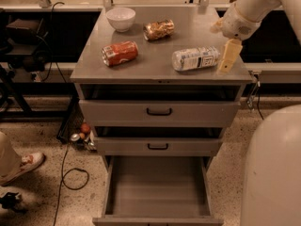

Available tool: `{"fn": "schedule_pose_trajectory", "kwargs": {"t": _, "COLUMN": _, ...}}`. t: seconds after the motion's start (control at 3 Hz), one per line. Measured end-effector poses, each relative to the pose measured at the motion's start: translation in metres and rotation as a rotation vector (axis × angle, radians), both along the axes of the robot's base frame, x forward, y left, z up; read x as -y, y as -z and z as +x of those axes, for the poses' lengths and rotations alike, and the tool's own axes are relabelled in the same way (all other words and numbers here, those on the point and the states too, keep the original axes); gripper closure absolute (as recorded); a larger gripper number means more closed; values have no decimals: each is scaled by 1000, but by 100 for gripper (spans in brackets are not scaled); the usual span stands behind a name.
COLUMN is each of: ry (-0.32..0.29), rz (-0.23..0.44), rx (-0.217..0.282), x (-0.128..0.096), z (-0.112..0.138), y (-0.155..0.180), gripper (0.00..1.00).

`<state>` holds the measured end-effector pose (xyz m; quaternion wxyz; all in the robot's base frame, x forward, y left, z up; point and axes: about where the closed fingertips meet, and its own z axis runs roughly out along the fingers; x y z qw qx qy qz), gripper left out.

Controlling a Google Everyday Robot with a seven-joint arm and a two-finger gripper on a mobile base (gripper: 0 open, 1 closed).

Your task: Place blue plastic bottle into bottom drawer

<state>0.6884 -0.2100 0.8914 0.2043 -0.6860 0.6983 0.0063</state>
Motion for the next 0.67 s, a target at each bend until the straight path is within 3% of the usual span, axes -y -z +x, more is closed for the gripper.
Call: {"fn": "schedule_pose_trajectory", "kwargs": {"t": 0.67, "ry": -36, "rz": 25, "rx": 2, "x": -22, "z": 19, "y": 16, "gripper": 0}}
